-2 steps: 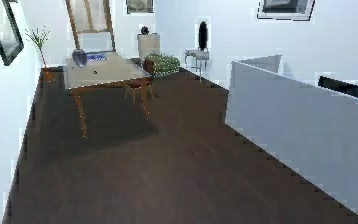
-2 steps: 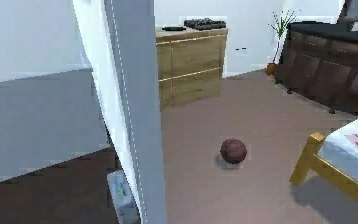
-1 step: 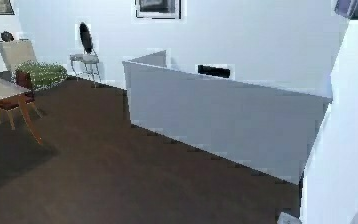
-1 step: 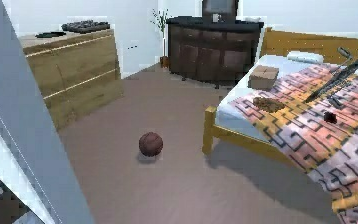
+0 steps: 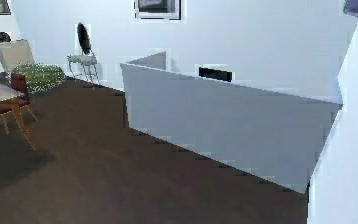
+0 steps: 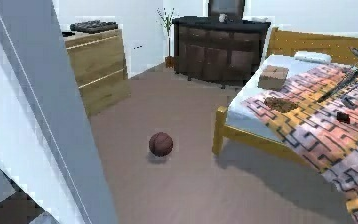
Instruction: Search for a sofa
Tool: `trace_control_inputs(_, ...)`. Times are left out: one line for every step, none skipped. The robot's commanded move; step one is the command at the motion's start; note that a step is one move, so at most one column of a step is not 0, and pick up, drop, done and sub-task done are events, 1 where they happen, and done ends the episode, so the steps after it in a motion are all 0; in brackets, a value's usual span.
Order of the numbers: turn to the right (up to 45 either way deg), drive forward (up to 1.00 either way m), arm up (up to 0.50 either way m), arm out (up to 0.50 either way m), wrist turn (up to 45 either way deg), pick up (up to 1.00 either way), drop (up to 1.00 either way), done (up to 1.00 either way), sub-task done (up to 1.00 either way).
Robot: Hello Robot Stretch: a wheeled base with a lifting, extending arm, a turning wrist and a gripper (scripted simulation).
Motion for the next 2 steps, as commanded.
trace_control_inputs(-24.0, 0.00, 0.00, 0.00, 0.0, 0.00, 0.00, 0.00, 0.00)
trace_control_inputs(0.0, 1.00, 0.00, 0.00, 0.0, 0.00, 0.00, 0.00, 0.00)
